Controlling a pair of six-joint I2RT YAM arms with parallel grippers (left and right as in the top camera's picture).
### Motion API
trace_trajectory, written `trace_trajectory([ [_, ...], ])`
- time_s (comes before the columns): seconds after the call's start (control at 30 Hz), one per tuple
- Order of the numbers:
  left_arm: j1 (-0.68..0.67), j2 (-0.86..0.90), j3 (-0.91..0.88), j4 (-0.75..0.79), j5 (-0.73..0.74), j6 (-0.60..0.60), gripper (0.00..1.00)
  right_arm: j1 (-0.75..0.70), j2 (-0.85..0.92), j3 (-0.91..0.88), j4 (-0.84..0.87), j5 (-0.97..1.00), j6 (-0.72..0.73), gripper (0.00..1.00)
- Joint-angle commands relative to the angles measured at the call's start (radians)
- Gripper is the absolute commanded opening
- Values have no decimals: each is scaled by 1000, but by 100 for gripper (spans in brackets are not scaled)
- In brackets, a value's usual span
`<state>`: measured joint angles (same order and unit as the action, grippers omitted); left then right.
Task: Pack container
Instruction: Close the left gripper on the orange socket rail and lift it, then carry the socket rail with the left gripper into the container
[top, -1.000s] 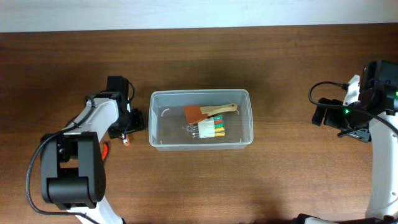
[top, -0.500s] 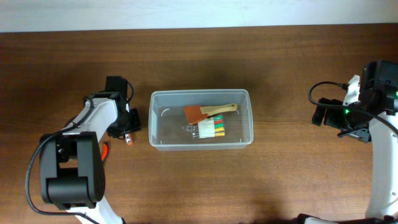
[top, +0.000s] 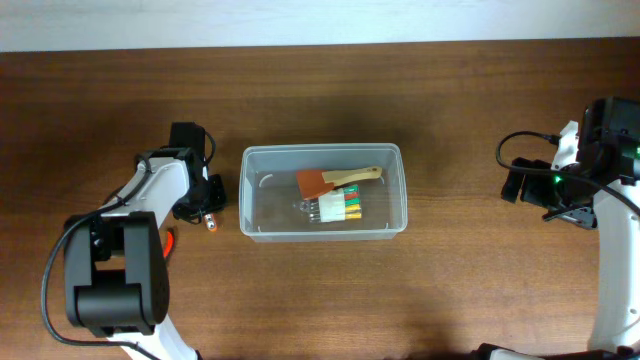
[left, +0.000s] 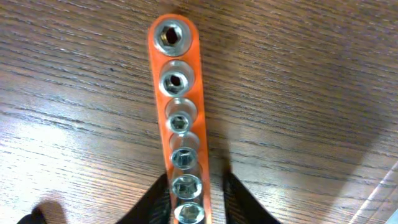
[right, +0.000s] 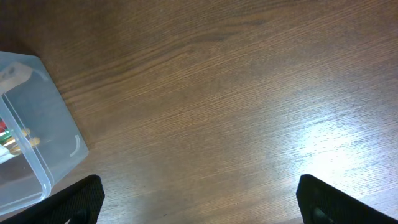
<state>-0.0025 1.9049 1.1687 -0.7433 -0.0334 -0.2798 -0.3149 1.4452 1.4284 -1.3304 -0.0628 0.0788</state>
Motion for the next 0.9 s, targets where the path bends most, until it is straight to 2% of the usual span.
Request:
trace_trajectory([
  [0.0, 6, 12, -9, 3, 4, 0, 27, -6, 2, -3, -1, -9, 4, 99],
  [0.13, 6, 12, -9, 3, 4, 0, 19, -6, 2, -3, -2, -9, 4, 99],
  [0.27, 6, 12, -9, 10, 4, 0, 2, -6, 2, -3, -2, -9, 4, 99],
  [0.47, 6, 10, 18, 3, 0, 5, 2, -6, 2, -3, -2, -9, 4, 99],
  [0.77, 1, -132, 346, -209, 0, 108, 2, -6, 2, -3, -2, -9, 5, 99],
  [0.87, -24, -183, 444, -269, 1, 203, 2, -6, 2, -3, -1, -9, 4, 99],
])
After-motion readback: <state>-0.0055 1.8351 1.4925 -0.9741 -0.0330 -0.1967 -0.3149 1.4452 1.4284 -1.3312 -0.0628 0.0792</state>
